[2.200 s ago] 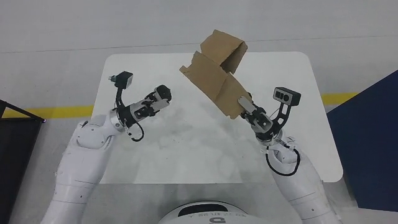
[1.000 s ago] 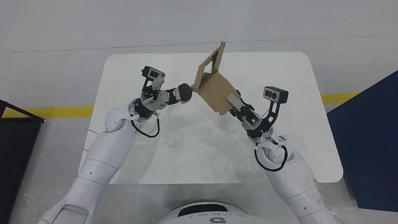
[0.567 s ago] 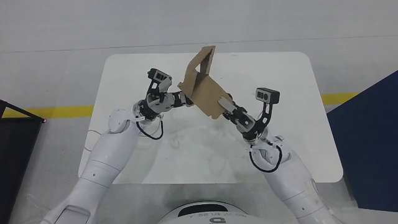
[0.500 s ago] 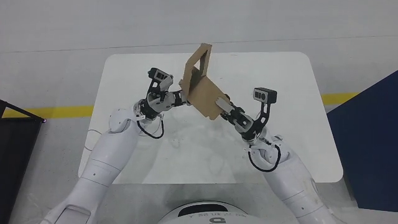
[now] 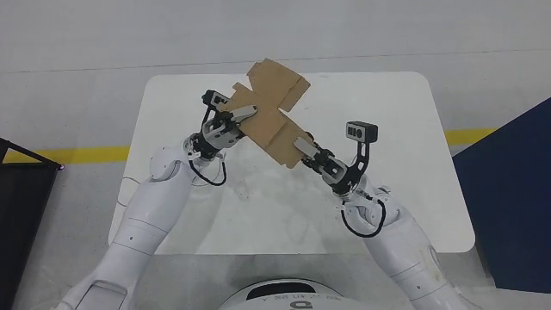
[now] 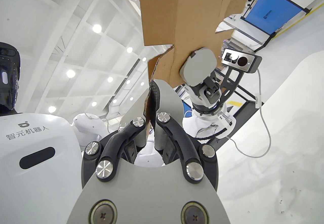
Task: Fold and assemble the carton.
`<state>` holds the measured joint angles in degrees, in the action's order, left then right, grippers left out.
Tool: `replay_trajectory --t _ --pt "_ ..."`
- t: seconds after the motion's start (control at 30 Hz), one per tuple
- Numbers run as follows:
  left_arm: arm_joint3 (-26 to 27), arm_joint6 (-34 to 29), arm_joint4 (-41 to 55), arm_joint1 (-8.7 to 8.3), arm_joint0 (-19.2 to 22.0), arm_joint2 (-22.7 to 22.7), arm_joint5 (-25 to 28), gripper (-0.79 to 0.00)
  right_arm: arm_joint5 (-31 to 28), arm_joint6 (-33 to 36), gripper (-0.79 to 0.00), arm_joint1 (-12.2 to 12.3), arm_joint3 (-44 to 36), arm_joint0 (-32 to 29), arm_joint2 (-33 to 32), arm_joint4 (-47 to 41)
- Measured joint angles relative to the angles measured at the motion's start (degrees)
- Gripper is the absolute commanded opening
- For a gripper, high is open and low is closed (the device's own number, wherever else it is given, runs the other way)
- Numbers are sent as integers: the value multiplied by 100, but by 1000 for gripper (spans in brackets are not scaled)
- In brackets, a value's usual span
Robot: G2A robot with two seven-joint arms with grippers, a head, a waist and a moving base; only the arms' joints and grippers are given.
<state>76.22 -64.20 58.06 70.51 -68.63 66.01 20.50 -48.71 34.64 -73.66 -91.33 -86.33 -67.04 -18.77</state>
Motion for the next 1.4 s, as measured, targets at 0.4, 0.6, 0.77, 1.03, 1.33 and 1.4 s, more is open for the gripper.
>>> replay_trajectory --t 0.4,0.6,0.77,1.03,1.33,1.4 --pt "790 1509 -3243 -195 -201 1041 1891 -785 -126 -677 0 197 -688 -653 -1392 368" --pt "1896 2430 -5388 -180 -761 940 2388 -785 -228 -1295 0 231 -1247 -1230 -2133 966" --pt "2015 2545 -5621 -183 -839 888 2164 -785 -219 -1721 0 212 -1475 -1425 -2325 1358" --pt "2017 2433 -5533 -201 -904 865 1955 -785 -195 -1677 0 213 -1467 -1411 -2300 1367" --pt "1870 1643 -5513 -328 -1013 941 1956 -785 397 -782 0 253 -1274 -1051 -1690 1770" --pt "1877 1555 -5451 -350 -1012 948 1988 -785 482 -674 0 260 -1257 -1015 -1587 1862"
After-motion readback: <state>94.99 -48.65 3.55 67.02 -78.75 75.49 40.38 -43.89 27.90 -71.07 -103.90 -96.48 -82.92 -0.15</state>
